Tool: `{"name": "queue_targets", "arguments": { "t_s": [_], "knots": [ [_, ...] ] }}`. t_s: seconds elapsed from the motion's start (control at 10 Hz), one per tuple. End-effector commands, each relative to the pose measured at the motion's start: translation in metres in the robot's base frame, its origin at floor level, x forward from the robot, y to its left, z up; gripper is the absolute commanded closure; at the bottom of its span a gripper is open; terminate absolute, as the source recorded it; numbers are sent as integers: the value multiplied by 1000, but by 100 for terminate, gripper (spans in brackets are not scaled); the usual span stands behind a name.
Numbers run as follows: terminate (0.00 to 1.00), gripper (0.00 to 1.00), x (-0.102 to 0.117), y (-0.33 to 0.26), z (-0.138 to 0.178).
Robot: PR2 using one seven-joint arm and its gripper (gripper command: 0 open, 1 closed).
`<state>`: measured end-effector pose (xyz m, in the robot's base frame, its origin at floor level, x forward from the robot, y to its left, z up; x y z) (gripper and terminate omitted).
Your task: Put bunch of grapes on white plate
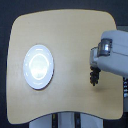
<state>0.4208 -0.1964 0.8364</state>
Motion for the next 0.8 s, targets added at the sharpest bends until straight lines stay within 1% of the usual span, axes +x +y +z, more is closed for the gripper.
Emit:
{"name": "queue_targets", "arguments": {
  "t_s": [0.0,0.1,0.3,0.6,0.7],
  "knots": [
    [0,100,6,79,68],
    [0,100,1,116,69],
    [0,100,-8,159,64],
    [0,100,-10,214,52],
    [0,100,-10,234,43]
  ]
}}
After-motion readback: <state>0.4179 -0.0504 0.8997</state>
